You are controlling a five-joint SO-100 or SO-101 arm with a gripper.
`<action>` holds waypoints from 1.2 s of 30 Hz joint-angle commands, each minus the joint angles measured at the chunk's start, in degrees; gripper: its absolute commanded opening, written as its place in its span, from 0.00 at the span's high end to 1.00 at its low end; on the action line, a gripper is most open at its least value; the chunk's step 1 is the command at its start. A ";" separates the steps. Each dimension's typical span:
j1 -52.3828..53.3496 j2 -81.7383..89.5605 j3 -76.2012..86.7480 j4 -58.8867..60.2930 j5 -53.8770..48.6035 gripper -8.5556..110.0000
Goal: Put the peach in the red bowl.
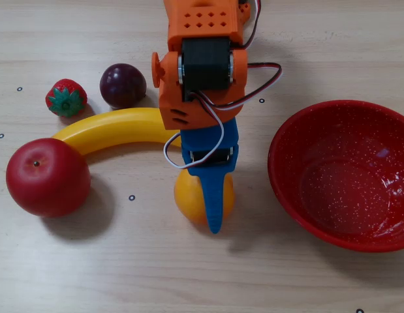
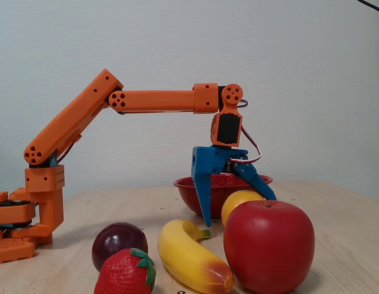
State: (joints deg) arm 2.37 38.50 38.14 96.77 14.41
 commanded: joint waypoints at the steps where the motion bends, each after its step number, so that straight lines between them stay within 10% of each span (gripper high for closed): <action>1: -1.23 2.64 -4.66 -1.85 1.58 0.43; 36: -3.78 2.29 -2.02 -8.70 9.23 0.48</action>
State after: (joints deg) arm -0.79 37.27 38.50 87.19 22.24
